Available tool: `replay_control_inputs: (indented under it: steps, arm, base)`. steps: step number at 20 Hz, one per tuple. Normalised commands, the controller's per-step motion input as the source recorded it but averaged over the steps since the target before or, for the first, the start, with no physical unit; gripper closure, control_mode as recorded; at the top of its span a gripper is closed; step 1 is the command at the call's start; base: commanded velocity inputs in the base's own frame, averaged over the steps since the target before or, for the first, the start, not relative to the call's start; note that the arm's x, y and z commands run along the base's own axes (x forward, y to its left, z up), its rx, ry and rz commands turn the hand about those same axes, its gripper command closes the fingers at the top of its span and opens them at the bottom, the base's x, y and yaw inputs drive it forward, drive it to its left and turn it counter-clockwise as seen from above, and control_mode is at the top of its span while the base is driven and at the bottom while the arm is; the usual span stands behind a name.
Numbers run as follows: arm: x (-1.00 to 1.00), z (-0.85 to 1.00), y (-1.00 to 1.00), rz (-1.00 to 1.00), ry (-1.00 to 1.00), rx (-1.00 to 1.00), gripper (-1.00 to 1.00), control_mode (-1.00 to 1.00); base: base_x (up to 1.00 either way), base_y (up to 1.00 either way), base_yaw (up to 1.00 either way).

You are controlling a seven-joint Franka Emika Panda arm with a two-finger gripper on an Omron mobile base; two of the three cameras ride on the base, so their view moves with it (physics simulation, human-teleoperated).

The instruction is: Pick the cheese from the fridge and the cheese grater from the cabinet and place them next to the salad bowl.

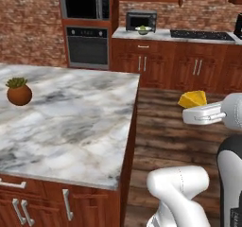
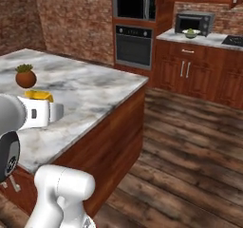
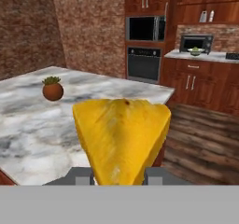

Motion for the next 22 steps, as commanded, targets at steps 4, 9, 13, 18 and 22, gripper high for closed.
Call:
replay_control_inputs:
  steps: [4, 9, 13, 18, 22]
  arm:
    - [0.00, 0.00, 0.00, 0.00, 0.00, 0.00, 1.00, 1.00]
    - [0.00, 0.00, 0.00, 0.00, 0.00, 0.00, 1.00, 1.00]
    - [0.00, 0.00, 0.00, 0.00, 0.00, 0.00, 1.00, 1.00]
    - [0.00, 0.00, 0.00, 0.00, 0.00, 0.00, 1.00, 1.00]
    - [0.00, 0.00, 0.00, 0.00, 0.00, 0.00, 1.00, 1.00]
  base:
    - [0.93, -0.92, -0.29]
    - [0.77, -0.91, -0.27]
    - [0.85, -0.89, -0.13]
    - [0.91, -0.50, -0.17]
    - [1.00, 0.32, -0.46]
